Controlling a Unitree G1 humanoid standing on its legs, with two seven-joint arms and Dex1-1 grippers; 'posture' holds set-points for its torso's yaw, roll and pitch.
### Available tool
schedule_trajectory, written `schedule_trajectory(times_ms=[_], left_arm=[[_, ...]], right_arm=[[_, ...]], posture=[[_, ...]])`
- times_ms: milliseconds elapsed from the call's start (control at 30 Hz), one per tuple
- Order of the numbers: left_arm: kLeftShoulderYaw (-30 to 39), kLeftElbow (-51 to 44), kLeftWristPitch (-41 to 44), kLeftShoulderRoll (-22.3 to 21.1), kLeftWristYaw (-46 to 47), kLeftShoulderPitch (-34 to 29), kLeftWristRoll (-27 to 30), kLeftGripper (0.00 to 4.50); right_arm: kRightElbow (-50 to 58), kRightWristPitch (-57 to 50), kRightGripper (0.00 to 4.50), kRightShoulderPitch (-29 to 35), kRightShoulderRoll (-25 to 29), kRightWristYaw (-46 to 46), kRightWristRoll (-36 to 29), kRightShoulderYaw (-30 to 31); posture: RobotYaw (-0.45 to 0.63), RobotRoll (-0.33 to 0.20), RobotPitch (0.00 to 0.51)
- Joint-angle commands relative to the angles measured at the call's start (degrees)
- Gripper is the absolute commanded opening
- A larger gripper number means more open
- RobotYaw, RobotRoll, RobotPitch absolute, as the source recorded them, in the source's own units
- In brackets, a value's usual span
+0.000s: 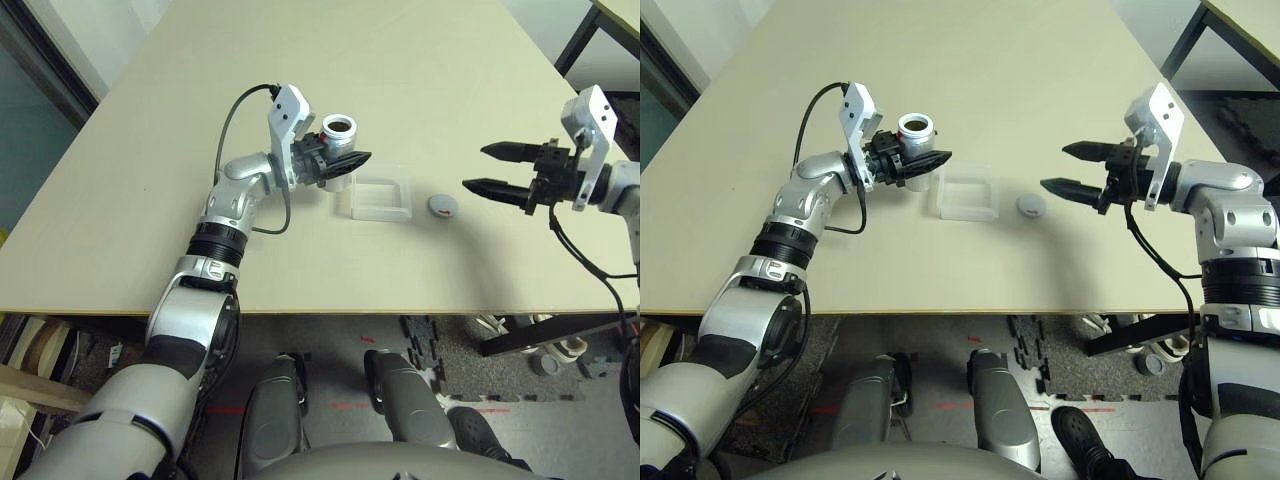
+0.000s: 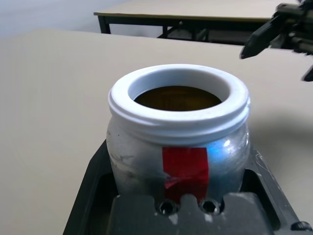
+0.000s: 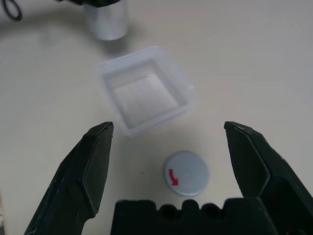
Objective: Pour the medicine from the bottle into the box.
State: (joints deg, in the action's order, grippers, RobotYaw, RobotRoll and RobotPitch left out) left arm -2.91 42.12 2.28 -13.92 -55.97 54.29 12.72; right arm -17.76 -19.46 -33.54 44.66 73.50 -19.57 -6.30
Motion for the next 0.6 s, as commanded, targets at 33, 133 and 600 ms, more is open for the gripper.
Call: schedule_trajectory(times_ms=[33,133,600], left_arm=[[-0.95,3.65,-2.46,-0.63,1.38,2.17,-3.30,2.64],[-1.35,5.82,-3.63,-0.82,2.82,3.55,-5.15,2.64],[-14.18,17.20,-23.23,-0.45,27.61,11.92,-29.50,2.64]], right_arm=[[1.89,0.92,4.50,1.45,-0.03,1.36,-0.21,1.69],[1.67,1.36,4.50,1.54,-0.20,1.45,-0.01,2.18],[1.81,1.59,4.50,0.45,-1.99,1.15,-0.05,3.86]], posture=[[-0.25,0.000,0.141],[-0.24,0.000,0.144],[-0.24,0.000,0.148]])
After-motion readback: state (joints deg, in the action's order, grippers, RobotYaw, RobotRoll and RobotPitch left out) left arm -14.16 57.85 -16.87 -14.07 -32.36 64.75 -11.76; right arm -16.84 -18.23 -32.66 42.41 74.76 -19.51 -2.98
